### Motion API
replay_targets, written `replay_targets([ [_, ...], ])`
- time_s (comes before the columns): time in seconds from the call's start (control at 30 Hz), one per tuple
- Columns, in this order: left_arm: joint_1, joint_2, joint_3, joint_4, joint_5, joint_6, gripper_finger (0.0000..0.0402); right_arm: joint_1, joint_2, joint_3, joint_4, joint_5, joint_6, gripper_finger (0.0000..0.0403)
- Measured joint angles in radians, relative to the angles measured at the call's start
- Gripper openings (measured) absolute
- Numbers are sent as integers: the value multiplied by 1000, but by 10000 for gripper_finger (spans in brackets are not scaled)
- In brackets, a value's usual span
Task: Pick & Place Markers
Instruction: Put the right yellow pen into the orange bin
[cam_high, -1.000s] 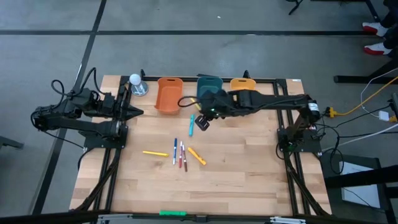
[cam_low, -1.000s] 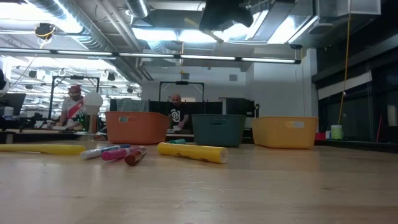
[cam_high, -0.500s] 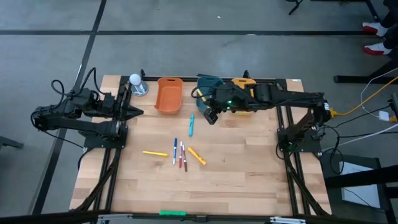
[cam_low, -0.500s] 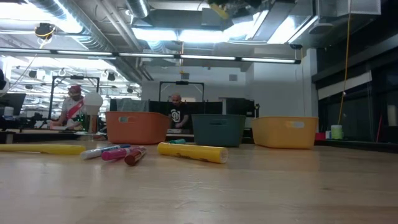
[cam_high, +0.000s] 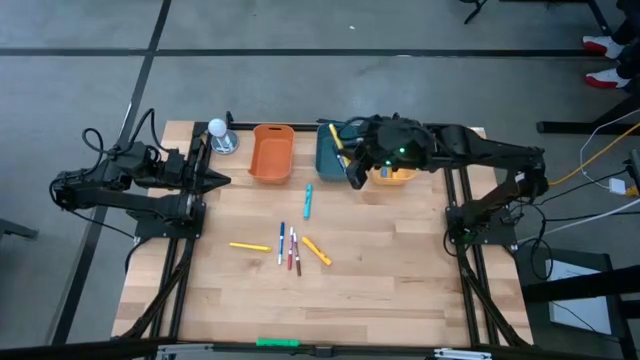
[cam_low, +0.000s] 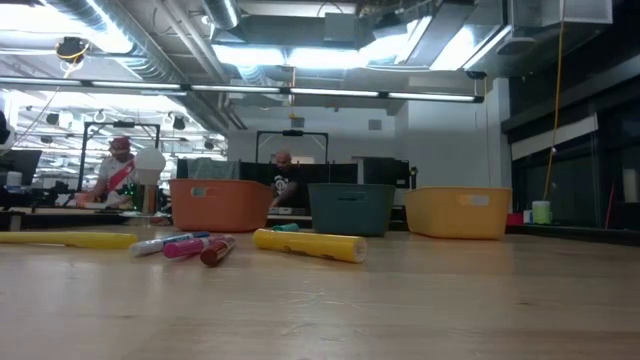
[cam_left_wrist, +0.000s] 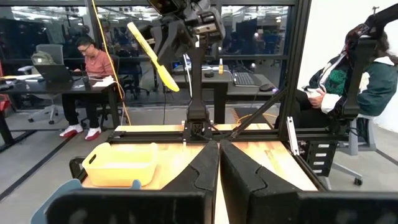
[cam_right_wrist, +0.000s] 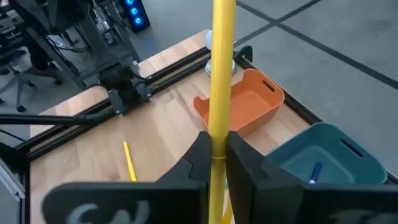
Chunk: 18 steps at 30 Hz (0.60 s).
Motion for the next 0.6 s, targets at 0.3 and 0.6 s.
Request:
replay_targets([
  [0.3,0,0,0,0,0,0,12,-2,-40,0,3,-6,-23,27],
  [0.6,0,0,0,0,0,0,8,-2,-60,0,57,-124,-46,26],
])
